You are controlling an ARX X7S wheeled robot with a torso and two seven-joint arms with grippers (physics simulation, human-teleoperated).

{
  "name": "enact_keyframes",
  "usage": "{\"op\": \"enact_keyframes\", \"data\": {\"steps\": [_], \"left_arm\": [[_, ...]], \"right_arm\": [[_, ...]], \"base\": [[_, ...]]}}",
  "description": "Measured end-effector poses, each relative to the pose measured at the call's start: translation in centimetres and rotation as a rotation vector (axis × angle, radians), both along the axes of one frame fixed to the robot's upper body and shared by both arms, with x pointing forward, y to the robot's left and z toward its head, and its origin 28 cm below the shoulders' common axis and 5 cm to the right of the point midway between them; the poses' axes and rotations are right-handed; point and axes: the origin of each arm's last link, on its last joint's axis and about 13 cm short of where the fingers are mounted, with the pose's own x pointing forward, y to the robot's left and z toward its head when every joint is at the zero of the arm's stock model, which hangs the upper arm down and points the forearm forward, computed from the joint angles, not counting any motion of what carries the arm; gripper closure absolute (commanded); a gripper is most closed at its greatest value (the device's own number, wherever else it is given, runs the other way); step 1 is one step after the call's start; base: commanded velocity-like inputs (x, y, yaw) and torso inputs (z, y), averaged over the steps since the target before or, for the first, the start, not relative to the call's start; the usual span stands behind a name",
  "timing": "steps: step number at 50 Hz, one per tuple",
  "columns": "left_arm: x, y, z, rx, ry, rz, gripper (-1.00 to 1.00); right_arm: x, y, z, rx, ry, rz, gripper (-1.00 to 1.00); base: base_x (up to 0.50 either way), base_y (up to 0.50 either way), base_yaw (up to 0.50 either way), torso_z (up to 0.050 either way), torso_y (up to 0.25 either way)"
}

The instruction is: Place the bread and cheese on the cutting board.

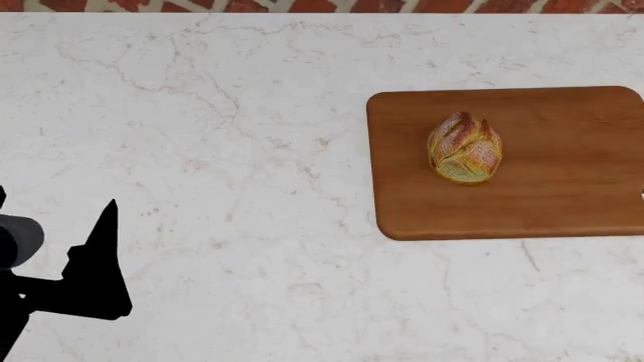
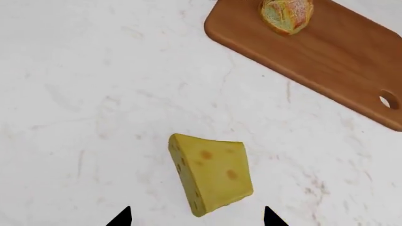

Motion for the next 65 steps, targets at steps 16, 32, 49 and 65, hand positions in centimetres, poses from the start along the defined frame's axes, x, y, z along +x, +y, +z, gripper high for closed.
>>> {"op": "enact_keyframes", "data": {"steps": [16, 32, 49, 65], "left_arm": [[0.0, -0.1, -0.1, 0.002, 0.003, -0.006, -1.00], [-0.1, 0.0, -0.1, 0.004, 0.005, -0.003, -1.00], [-0.1, -0.1, -0.1, 0.007, 0.007, -0.004, -1.00], [0.0, -0.2, -0.2, 0.009, 0.009, -0.008, -1.00]], "right_arm": [[2.7, -0.3, -0.3, -0.047, 0.002, -0.001, -1.00], [4.8, -0.5, -1.5, -0.096, 0.060, 0.014, -1.00], [4.6, -0.8, -2.7, -0.091, 0.097, 0.014, -1.00], [4.8, -0.8, -2.8, -0.112, 0.068, 0.022, 1.00]], "base": [[0.00, 0.00, 0.00, 0.000, 0.000], [0.00, 0.00, 0.00, 0.000, 0.000], [0.00, 0.00, 0.00, 0.000, -0.002], [0.00, 0.00, 0.00, 0.000, -0.003]]}}
